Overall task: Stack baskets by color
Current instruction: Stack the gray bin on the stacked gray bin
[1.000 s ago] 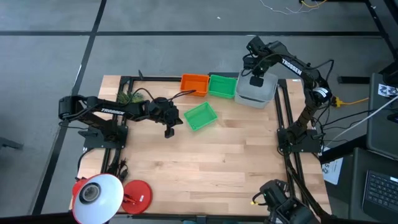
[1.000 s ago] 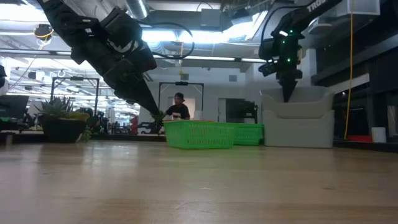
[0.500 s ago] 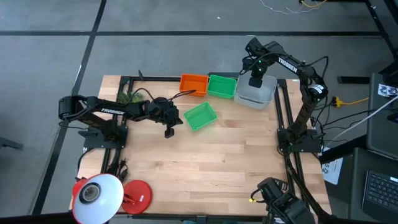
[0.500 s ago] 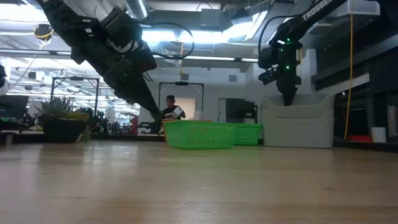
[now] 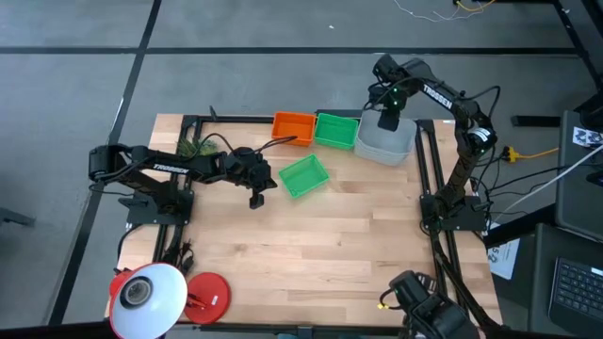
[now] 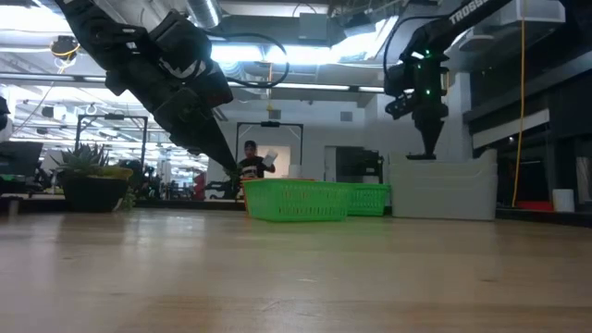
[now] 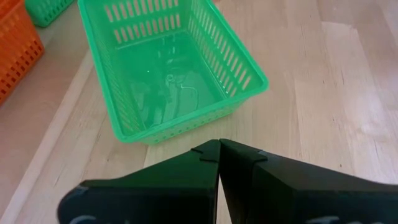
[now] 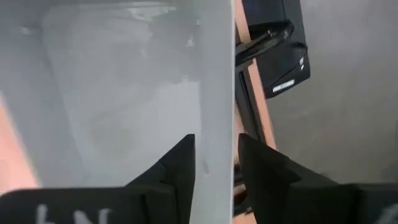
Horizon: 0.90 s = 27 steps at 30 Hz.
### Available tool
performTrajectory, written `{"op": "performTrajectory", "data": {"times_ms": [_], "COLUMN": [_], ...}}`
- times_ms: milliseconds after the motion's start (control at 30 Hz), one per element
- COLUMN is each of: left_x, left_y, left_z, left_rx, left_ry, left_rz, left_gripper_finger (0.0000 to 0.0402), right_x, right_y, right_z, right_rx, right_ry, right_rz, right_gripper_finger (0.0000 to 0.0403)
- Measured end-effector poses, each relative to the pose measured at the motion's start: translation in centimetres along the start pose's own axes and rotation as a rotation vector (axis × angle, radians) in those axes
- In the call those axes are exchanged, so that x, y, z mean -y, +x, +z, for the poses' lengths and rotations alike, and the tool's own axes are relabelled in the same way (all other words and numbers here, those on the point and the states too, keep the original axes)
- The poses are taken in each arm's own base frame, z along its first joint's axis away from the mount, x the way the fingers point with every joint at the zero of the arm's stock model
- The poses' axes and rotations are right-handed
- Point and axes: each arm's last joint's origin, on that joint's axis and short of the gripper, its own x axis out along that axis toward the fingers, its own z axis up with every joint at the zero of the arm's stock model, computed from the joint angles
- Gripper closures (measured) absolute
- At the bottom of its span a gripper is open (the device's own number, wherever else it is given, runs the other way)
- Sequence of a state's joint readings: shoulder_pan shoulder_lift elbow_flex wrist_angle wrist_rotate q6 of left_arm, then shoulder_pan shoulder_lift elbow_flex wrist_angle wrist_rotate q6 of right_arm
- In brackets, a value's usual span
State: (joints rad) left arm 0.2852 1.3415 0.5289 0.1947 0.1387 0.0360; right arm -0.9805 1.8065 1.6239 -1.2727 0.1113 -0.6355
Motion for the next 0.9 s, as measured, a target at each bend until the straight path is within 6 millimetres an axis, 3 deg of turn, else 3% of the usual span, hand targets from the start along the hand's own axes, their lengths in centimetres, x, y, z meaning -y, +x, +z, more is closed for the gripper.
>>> {"op": "performTrajectory", "data": {"times_ms": [133,200,333,600,700,900], "left_x": [0.0,0.0,0.0,0.0,0.0,0.0], "left_y": [0.0,0.0,0.0,0.0,0.0,0.0], "left_z": [0.0,0.0,0.0,0.0,0.0,0.0], "left_rx": [0.0,0.0,0.0,0.0,0.0,0.0], "left_ry": [0.0,0.0,0.0,0.001,0.001,0.0], "left_rz": [-0.001,0.0,0.0,0.0,-0.001,0.0], "left_gripper_finger": [0.0401,0.0401,0.0401,0.0401,0.0401,0.0401], "right_x": [-0.7,-1.4,-2.7,-4.5,-4.8,-4.5], "right_y": [-1.5,-1.2,1.4,7.8,8.9,9.1], "right_z": [0.4,0.5,0.3,-2.4,-3.0,-3.2], "right_rx": [0.051,0.068,-0.017,-0.293,-0.329,-0.324], "right_ry": [0.098,0.143,0.2,0.298,0.301,0.304], "right_rz": [0.099,0.191,0.201,-0.006,-0.08,-0.13], "right_gripper_finger": [0.0286,0.0288,0.0289,0.0289,0.0289,0.0289]}}
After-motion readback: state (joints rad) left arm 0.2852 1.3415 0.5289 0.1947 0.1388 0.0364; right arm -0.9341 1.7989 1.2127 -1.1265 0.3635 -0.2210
